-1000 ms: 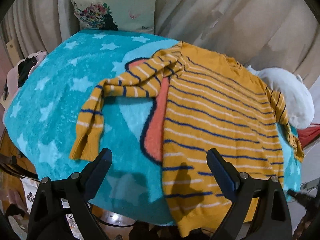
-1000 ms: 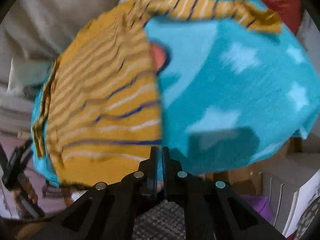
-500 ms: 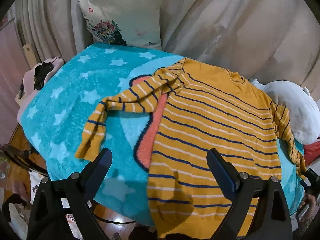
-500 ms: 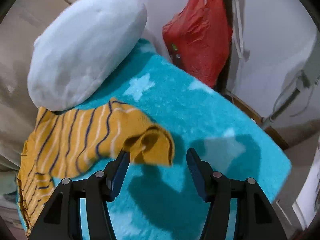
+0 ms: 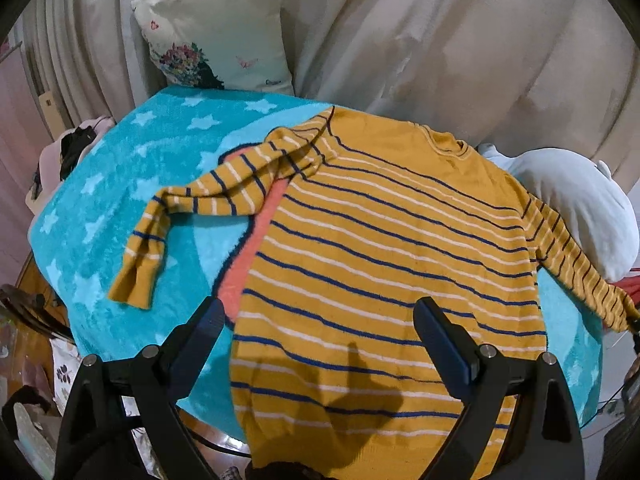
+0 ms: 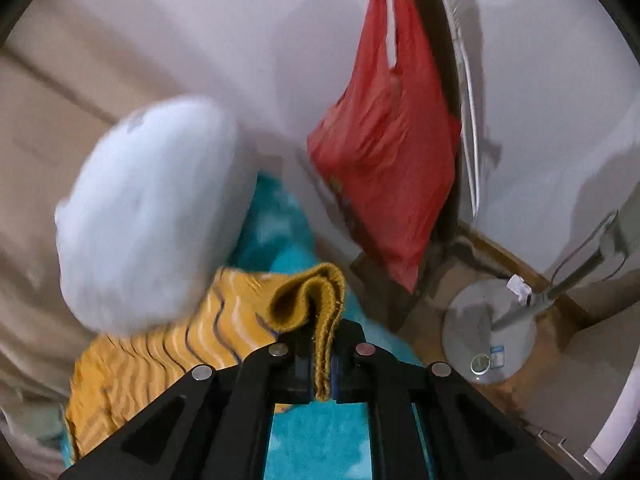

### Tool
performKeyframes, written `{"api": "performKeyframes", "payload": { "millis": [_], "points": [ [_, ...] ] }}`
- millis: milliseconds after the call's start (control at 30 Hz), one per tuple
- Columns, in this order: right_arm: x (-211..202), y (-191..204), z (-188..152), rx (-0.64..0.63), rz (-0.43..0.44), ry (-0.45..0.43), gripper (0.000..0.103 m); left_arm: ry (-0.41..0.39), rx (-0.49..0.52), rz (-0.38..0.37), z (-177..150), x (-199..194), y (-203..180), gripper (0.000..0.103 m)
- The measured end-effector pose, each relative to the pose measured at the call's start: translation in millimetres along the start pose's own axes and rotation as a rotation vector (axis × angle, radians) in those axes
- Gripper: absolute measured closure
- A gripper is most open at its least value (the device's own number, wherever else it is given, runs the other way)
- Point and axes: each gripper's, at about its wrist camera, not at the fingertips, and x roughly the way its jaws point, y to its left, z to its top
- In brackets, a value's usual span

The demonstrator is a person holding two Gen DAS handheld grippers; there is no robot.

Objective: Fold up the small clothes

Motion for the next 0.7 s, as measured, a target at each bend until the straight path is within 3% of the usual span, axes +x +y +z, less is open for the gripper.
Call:
{"api": "performKeyframes", "payload": {
  "millis": [167,300,467,700],
  "points": [
    [-3,47,13,-0.065,0.075,0.041,0.098,0.015,-0.023,0.005,-7,3,11,0.008],
    [-7,119,-15,-0.149,0.262,0.158,0.098,0.02,-0.051,0.01,-12,4,28,0.008],
    [-5,242,-96,-0.281,0.511,0.347,0.098,0.013,-0.092,0.01,-13,2,61,0.008],
    [0,390,-232,-0.489,0.677,0.518,0.098,0.002,-0.145,0.03,-14,-4,115,0.008]
  ]
}}
